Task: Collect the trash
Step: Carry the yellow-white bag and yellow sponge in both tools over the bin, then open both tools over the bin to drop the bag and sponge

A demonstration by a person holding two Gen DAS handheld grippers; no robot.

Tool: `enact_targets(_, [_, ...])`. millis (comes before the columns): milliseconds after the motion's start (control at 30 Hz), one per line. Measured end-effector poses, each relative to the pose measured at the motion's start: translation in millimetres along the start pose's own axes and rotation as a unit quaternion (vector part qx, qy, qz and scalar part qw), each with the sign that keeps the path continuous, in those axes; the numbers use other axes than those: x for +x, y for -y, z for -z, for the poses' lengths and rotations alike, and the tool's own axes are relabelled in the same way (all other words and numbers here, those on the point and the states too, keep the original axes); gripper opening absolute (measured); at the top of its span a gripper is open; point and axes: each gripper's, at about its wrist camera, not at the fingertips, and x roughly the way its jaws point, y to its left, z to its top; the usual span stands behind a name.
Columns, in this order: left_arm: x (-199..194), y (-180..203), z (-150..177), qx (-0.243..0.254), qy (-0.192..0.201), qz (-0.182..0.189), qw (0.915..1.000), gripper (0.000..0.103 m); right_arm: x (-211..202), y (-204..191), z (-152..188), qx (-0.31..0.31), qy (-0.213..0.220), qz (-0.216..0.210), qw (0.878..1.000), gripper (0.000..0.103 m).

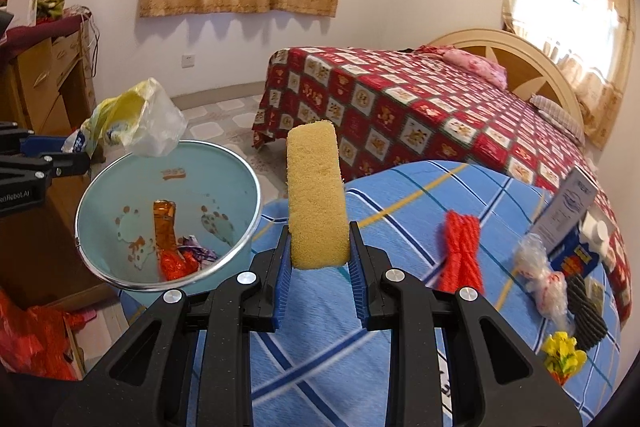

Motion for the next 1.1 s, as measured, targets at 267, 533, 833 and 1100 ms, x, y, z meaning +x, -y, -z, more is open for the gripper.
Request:
enact_targets(267, [4.6, -15.4, -0.1, -0.015, -0.003, -0.007, 0.9999, 0.035, 10.7, -17.3, -8.2, -0.02, -0.005, -0.008, 1.0, 0.027])
enact_targets(533, [9.4, -24.2, -0.8, -0.027, -0.008, -0.013, 0.9995, 0.036, 17.0, -30.2, -11.5, -0.033, -0.008, -0.014, 0.999, 0.027])
enact_targets(833, [13.0, -27.7, -1.6, -0.034, -0.012, -0.016, 0.9992, 0.036, 21.7, -38.5, -15.2, -0.042, -0.01, -0.019, 0.999, 0.027])
enact_targets(1100, [14.9, -27.9, -0.2, -0.036, -0.014, -0.013, 0.9992, 0.036, 27.1, -48.8, -19.1, -0.044, -0.012, -0.039, 0.998, 0.029])
